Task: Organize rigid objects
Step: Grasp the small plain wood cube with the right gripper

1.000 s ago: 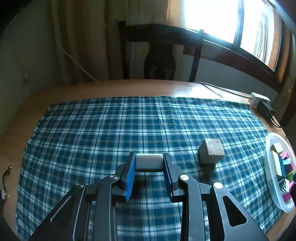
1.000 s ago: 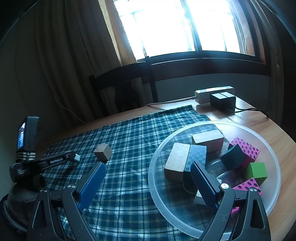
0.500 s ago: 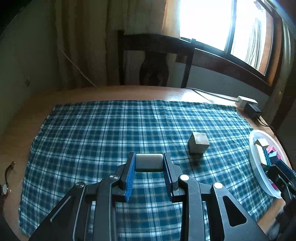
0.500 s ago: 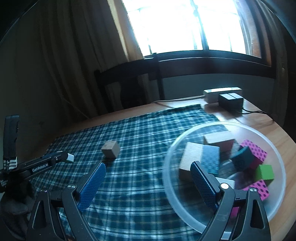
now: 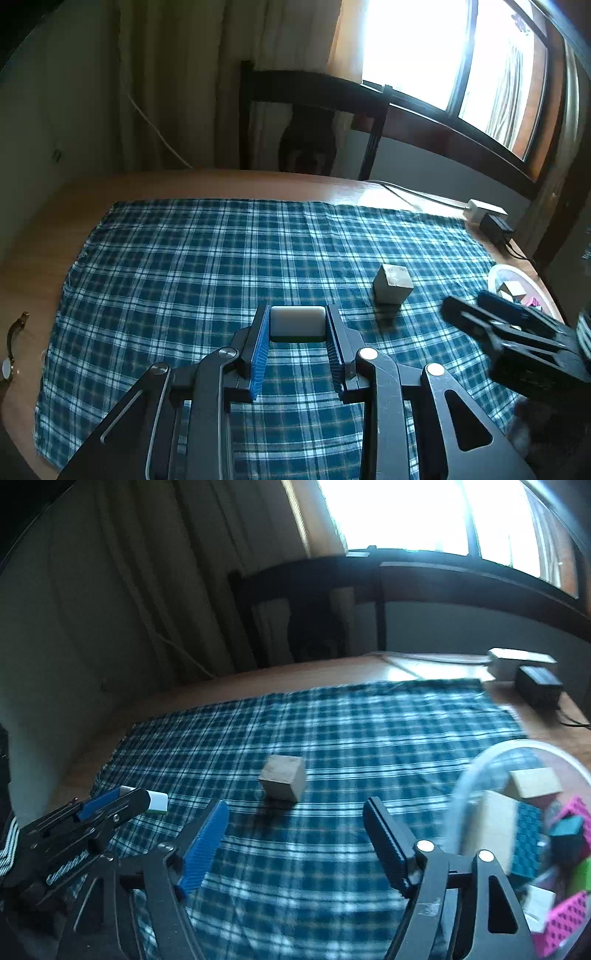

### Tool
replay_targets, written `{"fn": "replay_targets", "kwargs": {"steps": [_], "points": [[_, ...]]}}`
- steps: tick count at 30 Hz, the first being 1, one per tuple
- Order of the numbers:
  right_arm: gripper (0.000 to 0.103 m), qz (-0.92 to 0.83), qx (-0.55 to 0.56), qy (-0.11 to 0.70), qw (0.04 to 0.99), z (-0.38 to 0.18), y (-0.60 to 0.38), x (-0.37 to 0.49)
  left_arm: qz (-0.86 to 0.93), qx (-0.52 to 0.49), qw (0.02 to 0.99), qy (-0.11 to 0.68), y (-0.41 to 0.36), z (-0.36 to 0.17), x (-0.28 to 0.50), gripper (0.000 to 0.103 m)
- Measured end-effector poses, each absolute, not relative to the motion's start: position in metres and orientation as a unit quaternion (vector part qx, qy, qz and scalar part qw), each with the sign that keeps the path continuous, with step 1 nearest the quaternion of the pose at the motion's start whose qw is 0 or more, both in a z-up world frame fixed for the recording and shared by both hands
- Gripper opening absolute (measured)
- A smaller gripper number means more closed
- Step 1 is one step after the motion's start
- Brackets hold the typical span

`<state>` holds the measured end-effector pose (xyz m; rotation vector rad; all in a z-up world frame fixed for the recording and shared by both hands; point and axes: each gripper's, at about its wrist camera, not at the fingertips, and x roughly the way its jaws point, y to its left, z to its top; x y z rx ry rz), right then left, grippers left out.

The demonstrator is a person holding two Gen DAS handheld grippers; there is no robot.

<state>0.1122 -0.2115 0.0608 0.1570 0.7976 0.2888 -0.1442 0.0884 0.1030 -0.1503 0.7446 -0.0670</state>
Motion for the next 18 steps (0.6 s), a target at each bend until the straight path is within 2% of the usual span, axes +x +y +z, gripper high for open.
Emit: {"fn": "replay_targets", "kwargs": {"steps": [3,8,18], "points": [[0.068,0.145,0.067,0.400,0.902,0.054,-0.199,0.127,-0.032,-0.077,0.927,0.365,0.094,0.112,-0.153,0.030],[0.063,0.139,0.054,0.410,0.900,0.046,-0.180,0.147,-0.033,-0.078,0.927,0.366,0.094,0.119,-0.147,0.030],[0.047,0.136,0.049,0.426,0.893,0.033,-0.161,0.172,-0.032,-0.080,0.925,0.371,0.104,0.125,-0.144,0.030]]}}
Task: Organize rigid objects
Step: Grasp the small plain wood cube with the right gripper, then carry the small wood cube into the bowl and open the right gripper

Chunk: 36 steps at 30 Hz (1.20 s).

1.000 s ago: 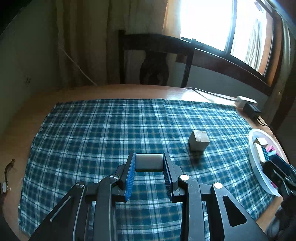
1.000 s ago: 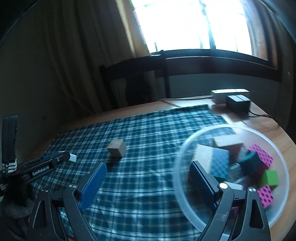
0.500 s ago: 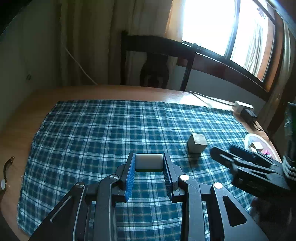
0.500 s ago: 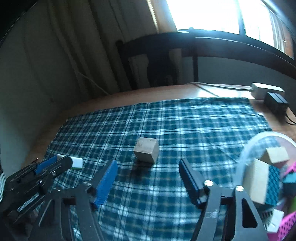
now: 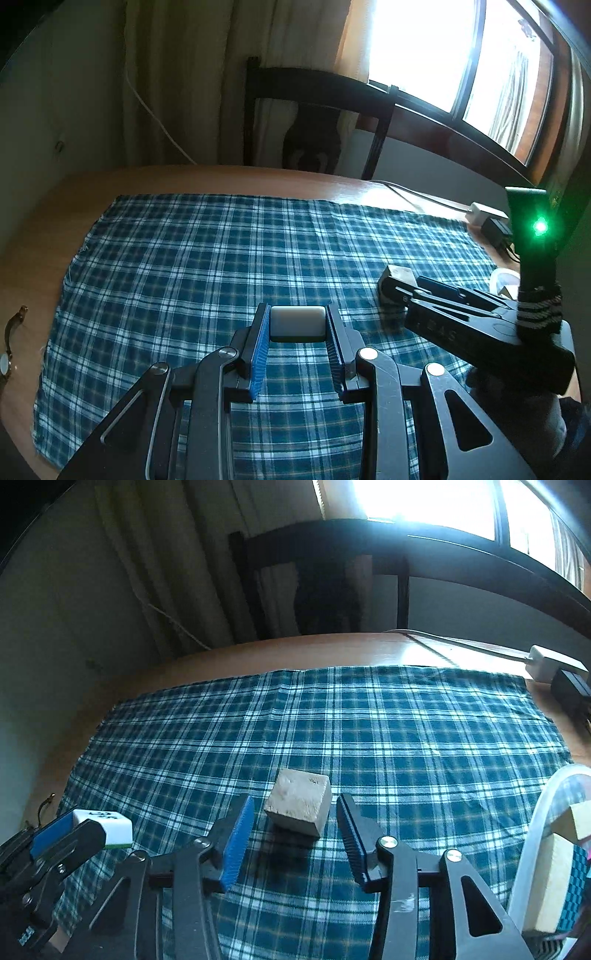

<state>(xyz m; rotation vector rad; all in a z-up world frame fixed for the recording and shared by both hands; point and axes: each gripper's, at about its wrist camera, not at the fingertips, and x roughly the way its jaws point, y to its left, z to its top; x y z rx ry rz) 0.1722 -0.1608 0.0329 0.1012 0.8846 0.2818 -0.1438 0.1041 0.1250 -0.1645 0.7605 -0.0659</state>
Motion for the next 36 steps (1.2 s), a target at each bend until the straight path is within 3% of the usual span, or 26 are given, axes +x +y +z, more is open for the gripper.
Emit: {"fn": "replay_targets", "kwargs": {"steps": [3,36], "points": [[0.039,0.136,0.048,0.430,0.891,0.030,-0.158,0.176,-0.032,-0.079,0.924,0.372,0.102,0.123,-0.136,0.030],[0.035,0.169,0.174,0.381,0.892,0.063,-0.243,0.096,-0.068,-0.069,0.919,0.382,0.061,0.111,-0.131,0.030]]}}
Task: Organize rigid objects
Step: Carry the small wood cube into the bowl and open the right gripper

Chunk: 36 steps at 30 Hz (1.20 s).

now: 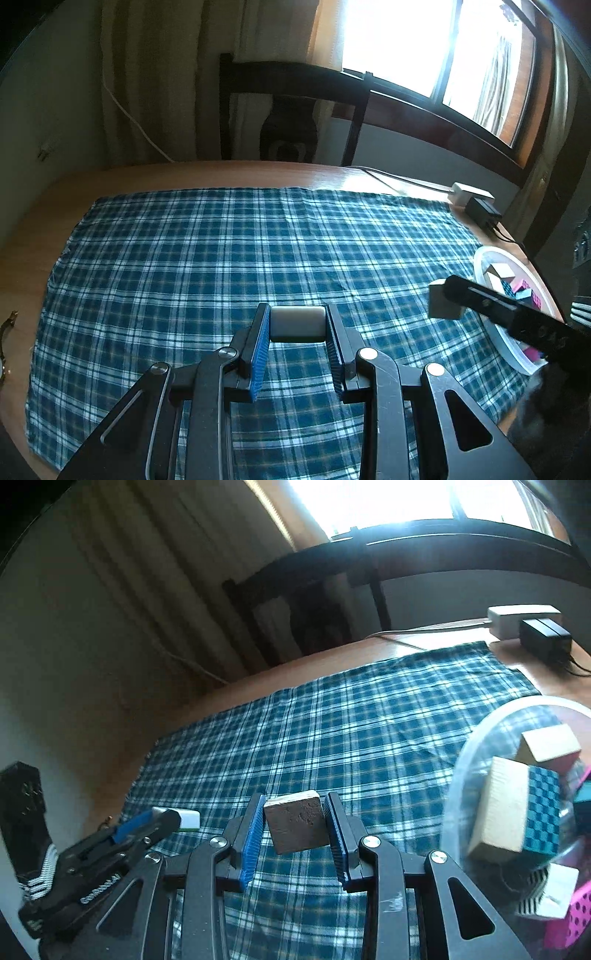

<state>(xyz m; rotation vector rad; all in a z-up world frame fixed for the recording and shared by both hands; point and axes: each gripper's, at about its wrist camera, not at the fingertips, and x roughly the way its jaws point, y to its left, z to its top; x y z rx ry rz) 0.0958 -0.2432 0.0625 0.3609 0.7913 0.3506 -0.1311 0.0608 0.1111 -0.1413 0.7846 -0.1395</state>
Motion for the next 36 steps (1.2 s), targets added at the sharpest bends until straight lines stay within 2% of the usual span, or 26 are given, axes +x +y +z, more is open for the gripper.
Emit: {"fn": "replay_targets", "kwargs": {"steps": [25,36], "points": [[0.035,0.067,0.245,0.315,0.914,0.058,-0.384,0.040,-0.090,-0.047,0.918,0.384,-0.009,0.093,-0.130,0.030],[0.035,0.023,0.236,0.294,0.926,0.058,-0.370,0.037,-0.101,-0.045,0.917,0.383,-0.057,0.085,-0.126,0.030]]}}
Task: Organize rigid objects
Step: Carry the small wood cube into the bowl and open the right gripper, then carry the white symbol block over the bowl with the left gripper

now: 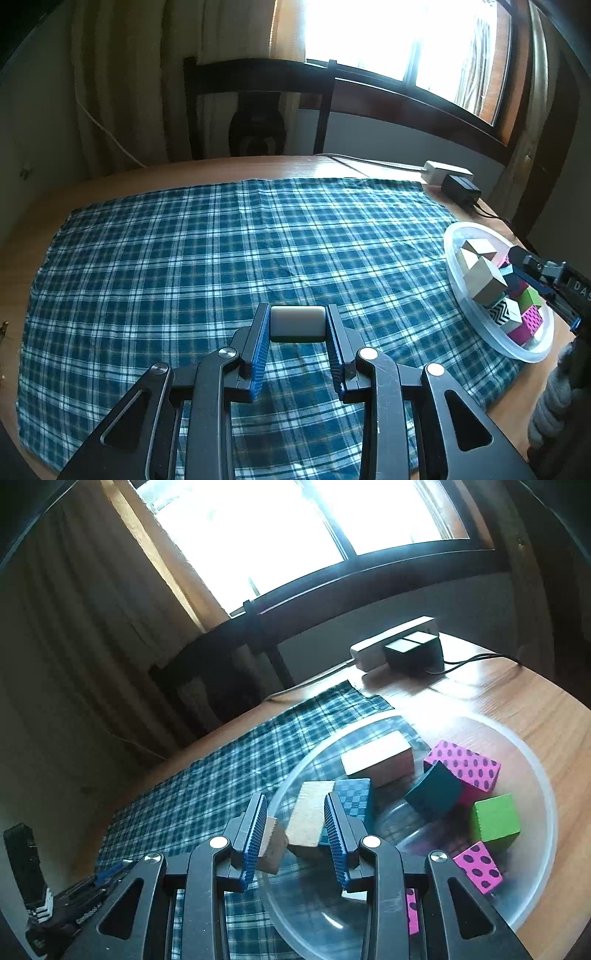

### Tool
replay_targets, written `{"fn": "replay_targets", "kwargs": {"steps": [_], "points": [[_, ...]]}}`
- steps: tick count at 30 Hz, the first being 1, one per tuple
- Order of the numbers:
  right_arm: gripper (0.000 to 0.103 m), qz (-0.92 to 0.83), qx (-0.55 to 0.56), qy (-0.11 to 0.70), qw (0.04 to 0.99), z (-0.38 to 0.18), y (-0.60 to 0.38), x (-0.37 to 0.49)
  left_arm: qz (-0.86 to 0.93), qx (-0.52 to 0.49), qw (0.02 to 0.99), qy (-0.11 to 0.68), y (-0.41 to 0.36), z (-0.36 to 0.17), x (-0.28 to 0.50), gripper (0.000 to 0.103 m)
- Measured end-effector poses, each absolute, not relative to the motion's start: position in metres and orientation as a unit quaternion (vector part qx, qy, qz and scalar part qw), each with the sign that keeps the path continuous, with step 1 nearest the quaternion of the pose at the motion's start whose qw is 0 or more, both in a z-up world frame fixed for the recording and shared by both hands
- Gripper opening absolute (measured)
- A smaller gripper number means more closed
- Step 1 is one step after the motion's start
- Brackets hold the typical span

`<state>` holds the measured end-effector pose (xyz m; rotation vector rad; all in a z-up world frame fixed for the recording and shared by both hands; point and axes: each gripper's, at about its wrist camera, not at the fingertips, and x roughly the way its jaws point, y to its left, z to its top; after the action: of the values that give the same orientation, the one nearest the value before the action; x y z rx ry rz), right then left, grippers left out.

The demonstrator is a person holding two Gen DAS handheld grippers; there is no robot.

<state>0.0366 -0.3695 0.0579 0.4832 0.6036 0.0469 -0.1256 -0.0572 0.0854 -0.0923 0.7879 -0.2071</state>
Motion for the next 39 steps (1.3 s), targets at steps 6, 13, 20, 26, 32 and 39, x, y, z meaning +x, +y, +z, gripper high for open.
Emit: {"fn": "replay_targets", "kwargs": {"steps": [6,13,20,26,32,39], "points": [[0.047,0.042,0.192,0.255,0.947,0.073,-0.347,0.026,-0.101,-0.045,0.917,0.383,-0.061,0.083,-0.122,0.030],[0.058,0.057,0.132,0.283,0.948,0.068,-0.321,0.033,-0.104,-0.044,0.917,0.382,-0.067,0.083,-0.123,0.030],[0.059,-0.033,0.124,0.323,0.938,0.054,-0.334,0.039,-0.106,-0.045,0.917,0.381,-0.066,0.084,-0.123,0.030],[0.059,-0.089,0.170,0.311,0.931,0.053,-0.366,0.033,-0.109,-0.044,0.917,0.381,-0.074,0.082,-0.121,0.030],[0.059,-0.112,0.187,0.310,0.926,0.054,-0.377,0.032,-0.123,-0.043,0.917,0.378,-0.096,0.079,-0.110,0.030],[0.071,-0.134,0.222,0.294,0.920,0.056,-0.396,0.024,-0.144,-0.035,0.914,0.376,-0.131,0.075,-0.092,0.030]]}}
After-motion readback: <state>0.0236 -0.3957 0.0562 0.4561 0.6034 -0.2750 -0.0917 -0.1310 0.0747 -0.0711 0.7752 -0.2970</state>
